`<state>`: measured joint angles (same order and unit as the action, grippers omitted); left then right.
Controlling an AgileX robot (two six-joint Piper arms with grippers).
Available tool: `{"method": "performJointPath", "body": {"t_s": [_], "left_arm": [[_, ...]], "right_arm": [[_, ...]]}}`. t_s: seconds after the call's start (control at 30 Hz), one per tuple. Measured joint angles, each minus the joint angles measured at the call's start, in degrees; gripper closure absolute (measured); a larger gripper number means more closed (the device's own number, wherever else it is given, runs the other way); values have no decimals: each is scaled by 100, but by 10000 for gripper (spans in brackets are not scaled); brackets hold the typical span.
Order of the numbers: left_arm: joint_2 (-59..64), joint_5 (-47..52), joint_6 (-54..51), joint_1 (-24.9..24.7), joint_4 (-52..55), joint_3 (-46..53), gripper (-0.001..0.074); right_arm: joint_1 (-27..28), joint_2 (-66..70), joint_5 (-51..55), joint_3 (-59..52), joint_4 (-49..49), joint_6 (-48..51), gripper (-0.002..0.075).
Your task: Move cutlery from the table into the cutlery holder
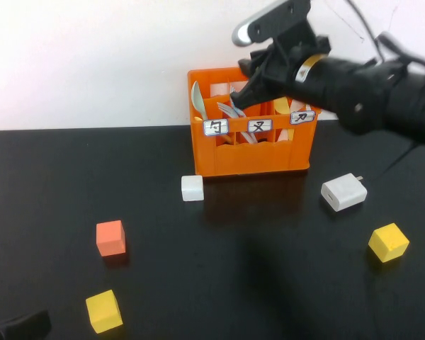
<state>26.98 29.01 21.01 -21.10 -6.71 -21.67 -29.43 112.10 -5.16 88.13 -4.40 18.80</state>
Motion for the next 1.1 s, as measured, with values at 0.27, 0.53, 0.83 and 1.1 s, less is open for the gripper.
{"method": "performJointPath", "body": {"t_s": [0.27, 0.53, 0.83, 1.1], "left_arm": [[0, -8, -60, 0, 0, 0, 736], [-496, -138, -479, 0, 0, 0, 736], [-1984, -689, -874, 0, 12, 453, 736], [-2757, -1295, -884, 0, 187, 761, 736]], "right_arm": [[0, -1101, 1701, 0, 554, 299, 721], [0, -2213, 2380, -727, 576, 700, 728], [0, -3567, 1765, -2798, 574, 724, 728], [0, -4836, 1323, -4412, 574, 728, 728]]}}
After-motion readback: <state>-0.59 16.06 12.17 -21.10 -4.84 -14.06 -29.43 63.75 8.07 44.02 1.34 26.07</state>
